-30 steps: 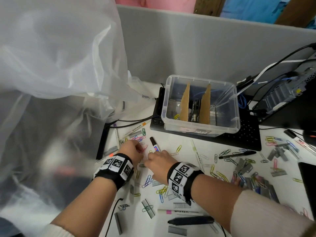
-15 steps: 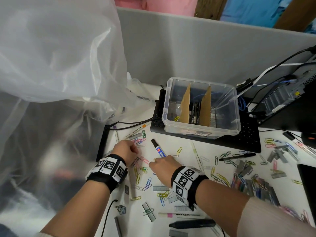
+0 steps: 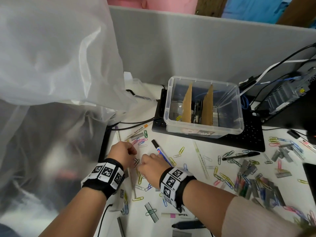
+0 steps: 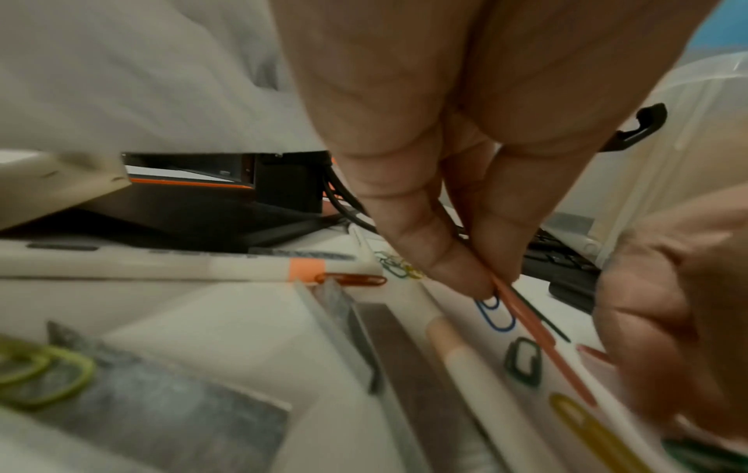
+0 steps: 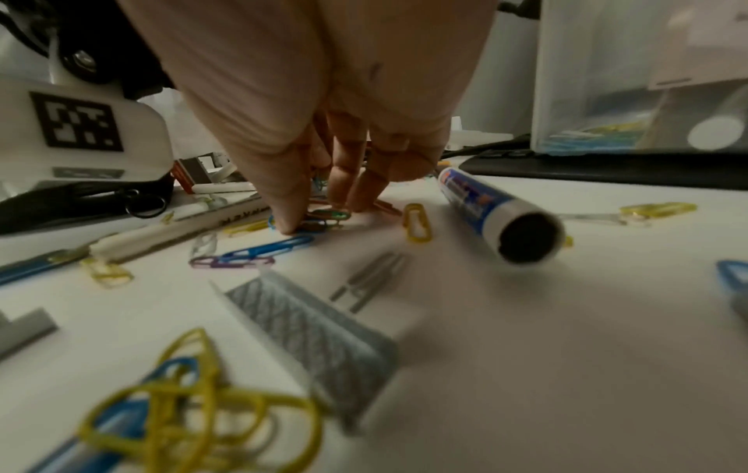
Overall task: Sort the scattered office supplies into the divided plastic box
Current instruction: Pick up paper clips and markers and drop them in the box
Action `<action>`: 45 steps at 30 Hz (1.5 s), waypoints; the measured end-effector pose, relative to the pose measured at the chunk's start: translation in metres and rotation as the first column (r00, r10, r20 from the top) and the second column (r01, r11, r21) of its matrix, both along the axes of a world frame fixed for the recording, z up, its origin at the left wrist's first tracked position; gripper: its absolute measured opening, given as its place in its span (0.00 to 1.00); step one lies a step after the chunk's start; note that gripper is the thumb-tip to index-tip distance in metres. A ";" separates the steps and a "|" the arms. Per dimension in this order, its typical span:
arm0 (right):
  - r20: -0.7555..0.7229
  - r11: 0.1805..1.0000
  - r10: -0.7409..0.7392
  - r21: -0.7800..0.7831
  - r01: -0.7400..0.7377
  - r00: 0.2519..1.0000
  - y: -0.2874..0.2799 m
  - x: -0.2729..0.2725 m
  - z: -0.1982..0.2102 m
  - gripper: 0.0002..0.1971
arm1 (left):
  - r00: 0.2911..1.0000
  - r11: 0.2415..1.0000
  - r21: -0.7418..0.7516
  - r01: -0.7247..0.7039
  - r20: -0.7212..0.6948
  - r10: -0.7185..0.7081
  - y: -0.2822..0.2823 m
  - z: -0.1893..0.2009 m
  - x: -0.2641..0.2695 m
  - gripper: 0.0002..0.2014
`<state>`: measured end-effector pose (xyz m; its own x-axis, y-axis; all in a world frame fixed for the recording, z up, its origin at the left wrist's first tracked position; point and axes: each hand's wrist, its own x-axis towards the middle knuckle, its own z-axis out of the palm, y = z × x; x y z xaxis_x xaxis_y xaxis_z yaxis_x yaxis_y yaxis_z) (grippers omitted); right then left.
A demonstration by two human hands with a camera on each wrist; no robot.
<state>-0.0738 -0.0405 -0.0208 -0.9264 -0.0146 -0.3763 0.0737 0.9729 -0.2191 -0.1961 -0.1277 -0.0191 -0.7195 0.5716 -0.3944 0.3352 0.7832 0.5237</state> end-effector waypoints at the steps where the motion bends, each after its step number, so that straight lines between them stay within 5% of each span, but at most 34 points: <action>1: 0.006 0.999 0.023 0.026 -0.023 1.000 -0.001 -0.001 0.002 0.17 | 1.000 1.000 -0.003 -0.003 -0.005 0.003 -0.001 0.000 0.000 0.12; 6: 0.048 0.999 0.029 0.020 -0.030 0.998 0.007 -0.003 0.008 0.19 | 1.000 0.998 -0.068 0.006 -0.024 -0.008 0.001 0.001 0.004 0.14; 12: 0.070 0.997 -0.071 0.019 0.070 0.995 0.014 0.003 0.008 0.16 | 0.981 0.957 -0.235 0.169 -0.052 -0.186 0.016 0.003 0.015 0.13; 19: 0.022 0.996 -0.036 0.079 0.034 0.999 0.023 0.014 0.003 0.28 | 0.960 0.909 -0.344 0.234 -0.066 -0.272 0.022 -0.003 0.030 0.18; 23: 0.044 0.996 -0.086 0.041 0.085 0.995 0.025 0.017 0.004 0.21 | 0.951 0.894 -0.371 0.250 -0.080 -0.299 0.025 -0.003 0.036 0.19; 30: 0.068 0.984 -0.168 -0.057 0.171 0.983 0.032 0.025 0.006 0.17 | 0.978 0.954 -0.226 0.196 -0.024 -0.207 0.029 -0.005 0.039 0.08; 35: -0.016 0.892 -0.384 -0.263 0.367 0.923 0.046 0.035 0.013 0.10 | 0.989 0.976 -0.157 0.151 0.018 -0.150 0.029 -0.008 0.035 0.07; 38: -0.106 0.780 -0.546 -0.426 0.459 0.831 0.057 0.037 0.035 0.06 | 0.991 0.986 -0.101 0.132 0.052 -0.127 0.026 -0.003 0.030 0.08; 41: -0.231 0.697 -0.652 -0.559 0.450 0.722 0.069 0.034 0.075 0.05 | 0.990 0.987 0.157 0.030 0.134 -0.052 0.025 0.021 0.023 0.12; 45: -0.363 0.597 -0.786 -0.656 0.461 0.501 0.094 0.019 0.118 0.07 | 0.959 0.814 0.564 -0.140 0.281 -0.029 0.046 0.083 0.015 0.14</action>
